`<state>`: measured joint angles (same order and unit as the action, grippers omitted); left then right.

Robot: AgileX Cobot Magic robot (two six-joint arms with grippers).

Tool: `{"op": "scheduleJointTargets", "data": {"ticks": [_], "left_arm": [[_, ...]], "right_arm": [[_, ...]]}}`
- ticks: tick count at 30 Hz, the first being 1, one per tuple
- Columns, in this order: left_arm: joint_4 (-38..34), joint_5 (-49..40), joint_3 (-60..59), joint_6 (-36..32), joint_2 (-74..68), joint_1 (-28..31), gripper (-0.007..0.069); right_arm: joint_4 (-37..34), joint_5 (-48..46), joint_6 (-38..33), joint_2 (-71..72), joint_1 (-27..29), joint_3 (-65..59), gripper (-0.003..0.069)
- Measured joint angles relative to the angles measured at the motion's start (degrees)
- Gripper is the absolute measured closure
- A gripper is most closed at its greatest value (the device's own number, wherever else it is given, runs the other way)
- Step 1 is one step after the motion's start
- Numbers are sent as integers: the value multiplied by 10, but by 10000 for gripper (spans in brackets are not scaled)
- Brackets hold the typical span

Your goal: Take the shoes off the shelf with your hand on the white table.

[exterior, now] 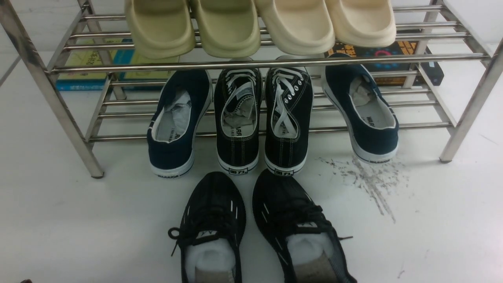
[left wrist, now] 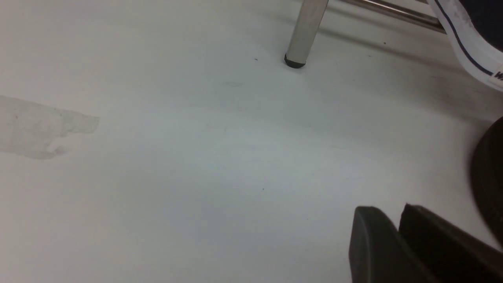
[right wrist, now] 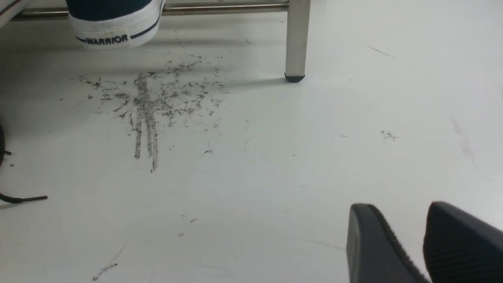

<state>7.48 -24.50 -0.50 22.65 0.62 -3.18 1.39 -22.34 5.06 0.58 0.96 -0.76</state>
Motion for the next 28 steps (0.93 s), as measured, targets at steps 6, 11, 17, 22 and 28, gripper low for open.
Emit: {"op": "scheduleJointTargets", "data": {"ticks": [6,11,17,22,28], "left_arm": [[0,0,0,0,0,0,491],[0,0,0,0,0,0,482],[0,1,0,0,0,0,478],[0,1,0,0,0,0,473],[0,1,0,0,0,0,466]], "right_arm": [[0,0,0,0,0,0,421],[0,0,0,0,0,0,421],[0,0,0,0,0,0,421],[0,0,0,0,0,0,421],[0,0,0,0,0,0,421]]}}
